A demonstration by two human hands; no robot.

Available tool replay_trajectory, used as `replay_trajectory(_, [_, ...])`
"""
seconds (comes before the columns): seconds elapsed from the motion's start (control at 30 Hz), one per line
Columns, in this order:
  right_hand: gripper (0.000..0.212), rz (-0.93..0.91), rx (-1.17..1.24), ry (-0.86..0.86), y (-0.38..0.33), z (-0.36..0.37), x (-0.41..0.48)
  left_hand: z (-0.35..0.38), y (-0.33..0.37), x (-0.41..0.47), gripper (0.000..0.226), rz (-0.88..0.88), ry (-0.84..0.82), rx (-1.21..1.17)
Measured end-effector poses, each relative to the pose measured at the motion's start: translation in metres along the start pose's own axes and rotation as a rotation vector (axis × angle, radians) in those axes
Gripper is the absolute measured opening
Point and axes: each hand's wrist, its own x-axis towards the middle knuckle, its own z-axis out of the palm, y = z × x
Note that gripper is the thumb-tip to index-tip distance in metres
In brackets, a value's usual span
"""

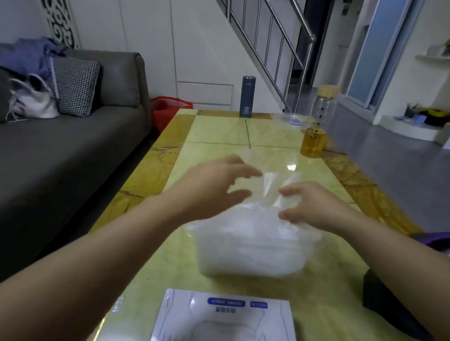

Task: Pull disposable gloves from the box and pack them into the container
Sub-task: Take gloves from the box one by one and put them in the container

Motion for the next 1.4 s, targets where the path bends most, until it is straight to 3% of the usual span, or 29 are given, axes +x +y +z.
replay_trajectory(0.07, [0.066, 0.019, -0.082, -0.031, -0.001, 0.006, 0.001, 0.020, 0.005, 0.010, 0.052, -0.027, -0.404, 0.142])
replay_trajectory(0.13, [0.067, 0.016, -0.211, -0.082, -0.003, 0.011, 0.002, 0.036, 0.002, 0.016, 0.056, -0.102, -0.630, 0.185])
replay_trajectory(0.23, [0.068, -0.007, -0.509, -0.121, -0.008, 0.014, 0.002, 0.049, -0.004, 0.023, 0.056, -0.139, -0.757, 0.192])
replay_trajectory(0.33, [0.054, -0.186, -0.879, 0.130, -0.018, 0.014, 0.003, 0.056, -0.007, 0.029, 0.058, -0.147, -0.822, 0.222])
replay_trajectory(0.4, [0.047, -0.282, -0.871, 0.172, -0.022, 0.019, 0.008, 0.060, -0.009, 0.032, 0.062, -0.156, -0.850, 0.223])
replay_trajectory(0.5, [0.057, -0.197, -0.697, -0.138, -0.015, 0.037, 0.022, 0.071, -0.014, 0.037, 0.065, -0.188, -0.925, 0.211])
replay_trajectory(0.57, [0.073, -0.106, -0.687, -0.349, -0.004, 0.048, 0.033, 0.082, -0.020, 0.040, 0.055, -0.225, -0.995, 0.175])
replay_trajectory(0.63, [0.091, -0.038, -0.672, -0.459, 0.005, 0.054, 0.043, 0.092, -0.024, 0.041, 0.050, -0.248, -1.042, 0.162])
replay_trajectory(0.73, [0.106, -0.004, -0.677, -0.538, 0.008, 0.056, 0.049, 0.095, -0.025, 0.043, 0.051, -0.184, -1.064, 0.264])
replay_trajectory(0.83, [0.092, -0.076, -0.662, -0.470, 0.006, 0.049, 0.045, 0.084, -0.023, 0.041, 0.050, -0.141, -0.999, 0.305])
replay_trajectory(0.93, [0.059, -0.210, -0.537, -0.232, -0.004, 0.028, 0.023, 0.058, -0.018, 0.028, 0.051, -0.200, -0.738, 0.136])
replay_trajectory(1.03, [0.032, -0.410, -0.379, -0.021, -0.020, 0.010, -0.018, 0.028, -0.007, 0.002, 0.039, -0.182, -0.406, -0.046])
replay_trajectory(1.1, [0.023, -0.507, -0.327, -0.045, -0.030, 0.011, -0.048, 0.014, -0.001, -0.023, 0.029, -0.166, -0.219, -0.165])
replay_trajectory(1.2, [0.020, -0.575, -0.386, -0.236, -0.033, 0.036, -0.087, 0.008, 0.009, -0.069, 0.017, -0.160, -0.075, -0.240])
replay_trajectory(1.3, [0.027, -0.586, -0.585, -0.400, -0.025, 0.072, -0.111, 0.015, 0.017, -0.113, 0.020, -0.173, -0.184, -0.252])
replay_trajectory(1.4, [0.032, -0.615, -0.675, -0.383, -0.018, 0.094, -0.123, 0.031, 0.020, -0.147, 0.061, -0.245, -0.505, -0.105])
